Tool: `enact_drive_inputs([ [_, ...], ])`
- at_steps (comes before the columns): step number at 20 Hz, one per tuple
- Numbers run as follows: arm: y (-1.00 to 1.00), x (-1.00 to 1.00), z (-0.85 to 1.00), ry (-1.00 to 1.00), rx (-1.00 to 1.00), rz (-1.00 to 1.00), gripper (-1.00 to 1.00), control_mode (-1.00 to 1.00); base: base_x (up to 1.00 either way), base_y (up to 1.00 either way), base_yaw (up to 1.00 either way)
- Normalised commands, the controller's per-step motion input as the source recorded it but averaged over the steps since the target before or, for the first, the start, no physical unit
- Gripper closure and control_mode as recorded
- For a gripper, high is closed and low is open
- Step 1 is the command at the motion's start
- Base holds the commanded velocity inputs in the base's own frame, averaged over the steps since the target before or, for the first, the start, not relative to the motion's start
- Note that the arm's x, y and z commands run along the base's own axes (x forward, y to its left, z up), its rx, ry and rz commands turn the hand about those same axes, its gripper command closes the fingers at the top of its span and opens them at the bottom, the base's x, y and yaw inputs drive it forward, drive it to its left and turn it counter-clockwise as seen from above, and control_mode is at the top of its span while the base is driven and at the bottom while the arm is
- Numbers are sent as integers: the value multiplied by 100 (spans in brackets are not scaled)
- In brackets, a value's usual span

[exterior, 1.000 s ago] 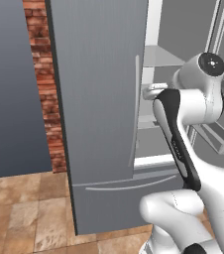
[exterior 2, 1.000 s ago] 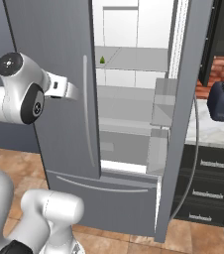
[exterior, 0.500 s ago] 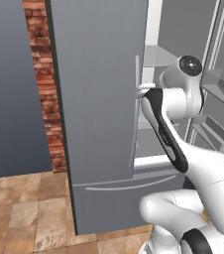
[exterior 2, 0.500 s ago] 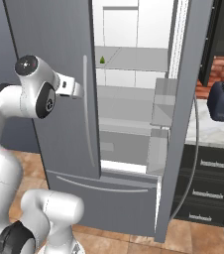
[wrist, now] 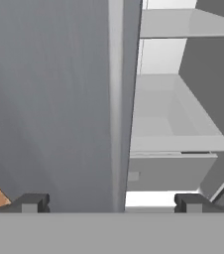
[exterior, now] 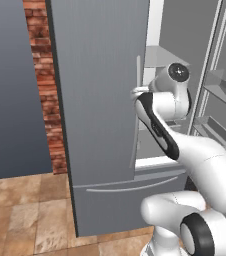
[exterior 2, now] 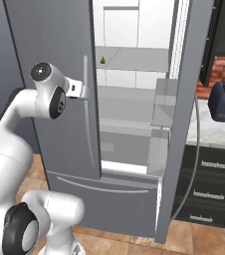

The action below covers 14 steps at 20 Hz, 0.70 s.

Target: There is a bowl on the dining counter. Grab a lemon wedge from the fridge and place it in the bowl. Then get the liquor bottle and glass cup from the cabinet and place them next to the bowl.

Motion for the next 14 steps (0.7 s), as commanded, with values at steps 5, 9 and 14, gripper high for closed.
enact_drive_inputs([
  [5, 0, 52, -18, 0, 0, 0, -100, -100, 0, 0, 0],
  [9, 0, 49, -22, 0, 0, 0, -100, -100, 0, 0, 0],
  [14, -3, 47, -21, 0, 0, 0, -100, -100, 0, 0, 0],
])
